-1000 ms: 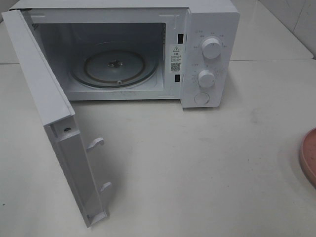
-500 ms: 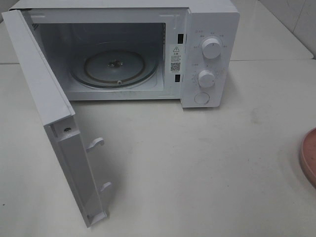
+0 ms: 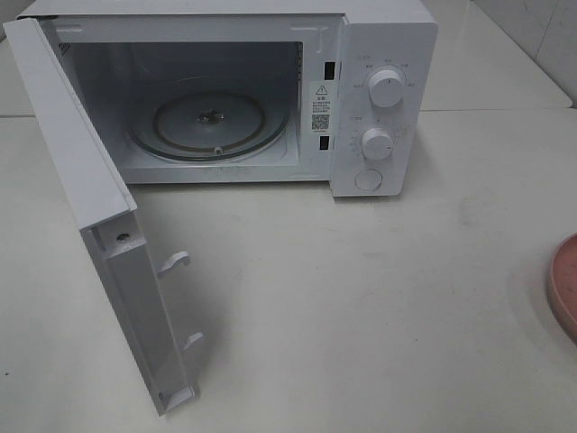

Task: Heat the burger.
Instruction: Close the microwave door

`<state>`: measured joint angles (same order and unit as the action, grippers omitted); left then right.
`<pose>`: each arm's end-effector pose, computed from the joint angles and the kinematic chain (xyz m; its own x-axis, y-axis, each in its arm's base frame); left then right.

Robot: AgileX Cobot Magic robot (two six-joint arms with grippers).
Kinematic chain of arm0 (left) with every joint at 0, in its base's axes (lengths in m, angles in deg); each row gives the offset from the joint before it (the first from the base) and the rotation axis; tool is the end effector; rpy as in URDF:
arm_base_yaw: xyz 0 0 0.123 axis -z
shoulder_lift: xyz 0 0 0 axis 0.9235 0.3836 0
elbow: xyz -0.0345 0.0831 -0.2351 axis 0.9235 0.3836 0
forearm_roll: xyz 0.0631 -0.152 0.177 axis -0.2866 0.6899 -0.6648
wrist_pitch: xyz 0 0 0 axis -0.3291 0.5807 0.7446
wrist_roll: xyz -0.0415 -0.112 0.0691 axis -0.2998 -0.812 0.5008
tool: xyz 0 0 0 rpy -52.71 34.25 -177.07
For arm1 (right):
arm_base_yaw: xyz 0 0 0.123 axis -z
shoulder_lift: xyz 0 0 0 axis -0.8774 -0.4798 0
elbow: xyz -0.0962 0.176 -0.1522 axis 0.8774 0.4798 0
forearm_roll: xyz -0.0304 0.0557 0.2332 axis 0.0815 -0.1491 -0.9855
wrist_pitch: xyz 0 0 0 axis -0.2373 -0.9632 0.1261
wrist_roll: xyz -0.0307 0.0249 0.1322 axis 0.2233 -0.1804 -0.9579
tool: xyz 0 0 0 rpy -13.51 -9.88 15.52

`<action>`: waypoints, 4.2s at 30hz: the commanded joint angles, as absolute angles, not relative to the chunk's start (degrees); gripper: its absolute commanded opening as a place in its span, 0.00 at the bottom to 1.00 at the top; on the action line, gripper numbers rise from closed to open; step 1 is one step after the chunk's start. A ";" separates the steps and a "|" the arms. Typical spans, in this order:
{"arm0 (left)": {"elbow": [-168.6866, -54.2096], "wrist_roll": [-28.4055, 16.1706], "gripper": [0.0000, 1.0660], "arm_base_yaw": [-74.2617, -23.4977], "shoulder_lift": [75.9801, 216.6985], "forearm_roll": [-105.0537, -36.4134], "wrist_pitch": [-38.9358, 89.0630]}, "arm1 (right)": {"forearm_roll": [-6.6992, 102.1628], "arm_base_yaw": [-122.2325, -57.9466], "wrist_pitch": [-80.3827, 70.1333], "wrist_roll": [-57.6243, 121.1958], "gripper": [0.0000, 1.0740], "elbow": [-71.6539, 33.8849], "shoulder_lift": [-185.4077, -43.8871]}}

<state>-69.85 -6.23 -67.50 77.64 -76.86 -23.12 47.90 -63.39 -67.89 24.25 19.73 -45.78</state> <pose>0.0620 -0.0175 0.2554 -0.4263 -0.0124 -0.9045 0.1087 0.9920 -0.0648 0.0618 0.0024 0.2563 -0.4259 0.0367 -0.9040 -0.0140 0.9988 0.0471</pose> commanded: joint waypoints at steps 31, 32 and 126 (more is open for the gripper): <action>-69.97 -5.77 0.01 -67.50 96.78 -81.91 -4.96 | 47.90 -63.05 -67.55 24.71 0.70 19.79 -44.23; -69.97 -5.77 0.01 -67.50 96.78 -81.91 -4.96 | 47.90 -63.05 -67.55 24.71 0.70 19.79 -44.23; -79.02 8.84 0.00 -18.17 179.86 -45.81 90.38 | 47.90 -63.05 -67.55 24.71 0.70 19.79 -44.23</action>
<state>-78.56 8.03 -18.68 179.80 -47.01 89.69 47.90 -63.39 -67.89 24.31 19.73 -45.78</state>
